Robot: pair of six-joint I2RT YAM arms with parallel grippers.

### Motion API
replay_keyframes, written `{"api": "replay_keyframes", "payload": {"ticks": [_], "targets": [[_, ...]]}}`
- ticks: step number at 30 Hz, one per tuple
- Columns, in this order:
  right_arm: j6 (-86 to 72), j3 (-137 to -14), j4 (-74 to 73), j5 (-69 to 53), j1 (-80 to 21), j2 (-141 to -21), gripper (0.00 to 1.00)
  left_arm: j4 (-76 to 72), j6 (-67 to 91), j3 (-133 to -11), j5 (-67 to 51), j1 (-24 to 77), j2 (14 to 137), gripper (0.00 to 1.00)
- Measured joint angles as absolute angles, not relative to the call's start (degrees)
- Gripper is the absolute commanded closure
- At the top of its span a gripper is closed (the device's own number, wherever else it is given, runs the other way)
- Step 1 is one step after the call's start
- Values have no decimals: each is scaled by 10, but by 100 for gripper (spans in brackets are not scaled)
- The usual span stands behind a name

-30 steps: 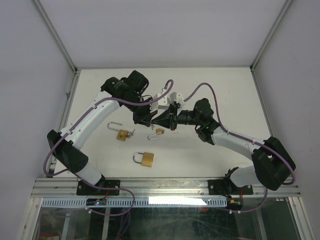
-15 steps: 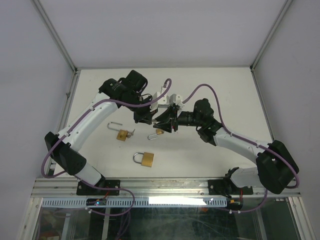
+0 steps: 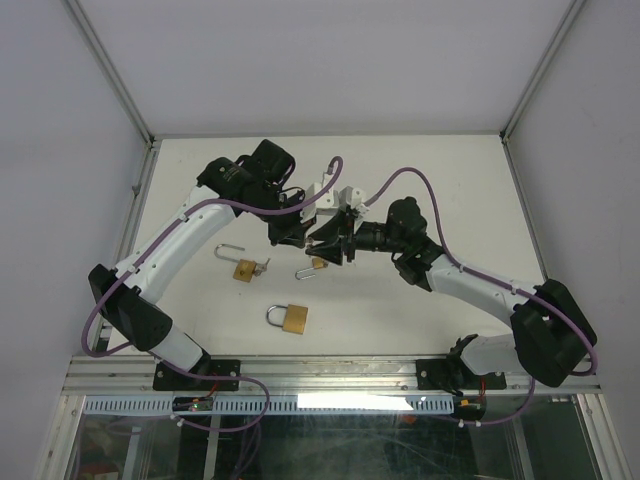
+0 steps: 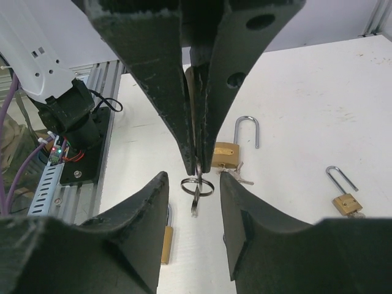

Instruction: Unlock with the key

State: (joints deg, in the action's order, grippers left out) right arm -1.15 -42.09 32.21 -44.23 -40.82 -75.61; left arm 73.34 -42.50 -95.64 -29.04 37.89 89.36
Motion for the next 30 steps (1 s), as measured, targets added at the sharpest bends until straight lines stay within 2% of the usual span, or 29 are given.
{"api": "replay_keyframes", "payload": {"ticks": [3, 8, 11, 19, 21, 23, 26, 30], "targets": [[-16, -421, 335, -441, -408, -757, 60, 732, -425, -956, -290, 379, 894, 100], [-18, -421, 345, -442, -408, -762, 87, 732, -425, -956, -290, 379, 894, 100], [-17, -421, 344, -442, -408, -764, 100, 732, -427, -956, -290, 379, 894, 100], [-14, -421, 344, -444, -408, -763, 100, 735, -430, -956, -292, 379, 893, 100], [-17, -421, 345, -445, -406, -762, 100, 735, -430, -956, -295, 379, 893, 67], [-28, -421, 348, -455, -402, -761, 100, 722, -433, -953, -293, 378, 891, 50], [-42, -417, 353, -464, -399, -755, 100, 689, -433, -924, -304, 366, 873, 41], [-65, -411, 373, -465, -380, -742, 100, 649, -434, -863, -328, 349, 821, 35]]}}
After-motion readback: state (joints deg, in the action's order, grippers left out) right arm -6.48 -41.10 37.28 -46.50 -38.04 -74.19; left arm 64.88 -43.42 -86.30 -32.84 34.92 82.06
